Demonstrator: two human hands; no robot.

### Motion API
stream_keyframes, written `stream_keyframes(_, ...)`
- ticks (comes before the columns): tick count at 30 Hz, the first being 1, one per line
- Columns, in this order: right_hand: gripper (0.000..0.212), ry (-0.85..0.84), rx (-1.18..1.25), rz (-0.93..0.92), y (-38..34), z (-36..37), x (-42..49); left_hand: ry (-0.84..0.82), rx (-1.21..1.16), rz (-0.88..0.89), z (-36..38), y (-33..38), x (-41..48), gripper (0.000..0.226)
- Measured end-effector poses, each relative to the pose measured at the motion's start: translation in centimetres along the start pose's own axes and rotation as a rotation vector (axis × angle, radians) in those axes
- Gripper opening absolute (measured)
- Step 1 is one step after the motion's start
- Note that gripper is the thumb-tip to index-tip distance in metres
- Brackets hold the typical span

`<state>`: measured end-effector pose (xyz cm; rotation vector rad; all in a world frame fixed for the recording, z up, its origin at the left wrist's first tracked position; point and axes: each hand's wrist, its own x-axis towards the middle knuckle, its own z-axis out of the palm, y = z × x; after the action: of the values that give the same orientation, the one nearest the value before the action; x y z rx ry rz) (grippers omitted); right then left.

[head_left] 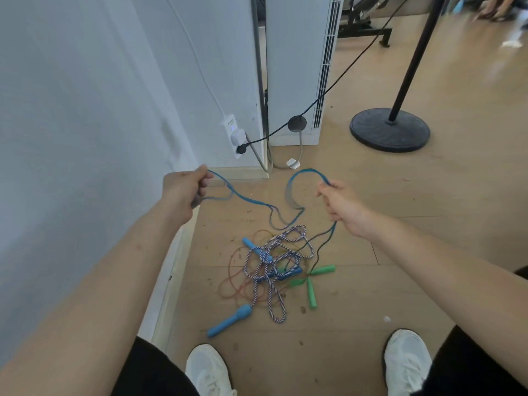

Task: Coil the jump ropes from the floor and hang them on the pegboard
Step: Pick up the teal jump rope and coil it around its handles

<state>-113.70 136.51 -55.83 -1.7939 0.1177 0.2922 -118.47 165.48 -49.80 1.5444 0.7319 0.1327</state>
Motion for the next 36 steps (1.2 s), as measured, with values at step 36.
stream_keyframes(36, 0.015, -0.458, -0.193, -0.282, -2.0, -3.6, -2.5, 0.086, 0.264, 0.252, 2.4, -1.8, -1.2, 0.033)
